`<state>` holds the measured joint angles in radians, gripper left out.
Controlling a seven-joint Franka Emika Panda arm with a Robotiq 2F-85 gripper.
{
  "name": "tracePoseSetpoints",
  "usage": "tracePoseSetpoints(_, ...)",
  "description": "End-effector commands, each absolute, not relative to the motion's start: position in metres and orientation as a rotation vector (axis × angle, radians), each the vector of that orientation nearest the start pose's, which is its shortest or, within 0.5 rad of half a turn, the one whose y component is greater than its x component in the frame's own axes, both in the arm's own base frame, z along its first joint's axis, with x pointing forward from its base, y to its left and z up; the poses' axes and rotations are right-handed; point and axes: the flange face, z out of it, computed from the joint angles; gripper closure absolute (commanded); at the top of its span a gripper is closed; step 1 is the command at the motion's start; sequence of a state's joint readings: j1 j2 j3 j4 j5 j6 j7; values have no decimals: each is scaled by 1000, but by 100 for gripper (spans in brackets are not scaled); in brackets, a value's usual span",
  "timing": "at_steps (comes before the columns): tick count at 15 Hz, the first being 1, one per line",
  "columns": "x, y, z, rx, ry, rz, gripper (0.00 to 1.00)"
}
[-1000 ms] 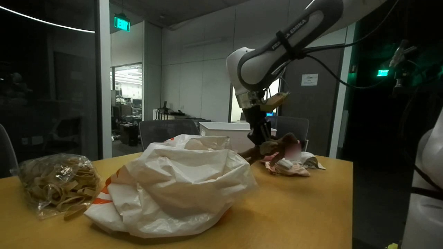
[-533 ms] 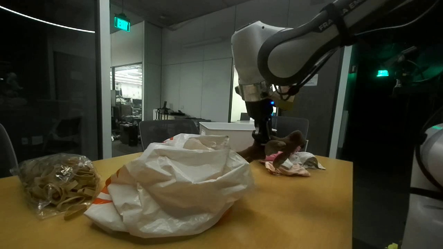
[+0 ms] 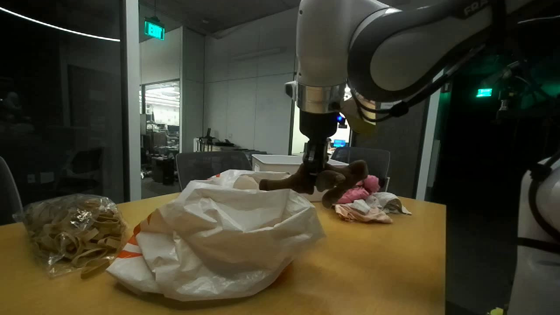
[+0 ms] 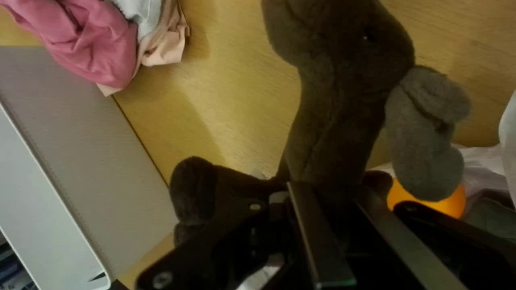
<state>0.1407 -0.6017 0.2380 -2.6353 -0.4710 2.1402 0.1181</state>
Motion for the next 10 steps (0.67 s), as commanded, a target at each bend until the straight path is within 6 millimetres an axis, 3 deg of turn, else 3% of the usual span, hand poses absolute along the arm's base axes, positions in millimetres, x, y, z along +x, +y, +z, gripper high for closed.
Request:
tracePoseSetpoints(1,362,154,437,2513,658,315,89)
tracePoseSetpoints(6,373,197,418,2460,732,346,89)
tracePoseSetpoints(10,399,217,408,2438,740,373,88)
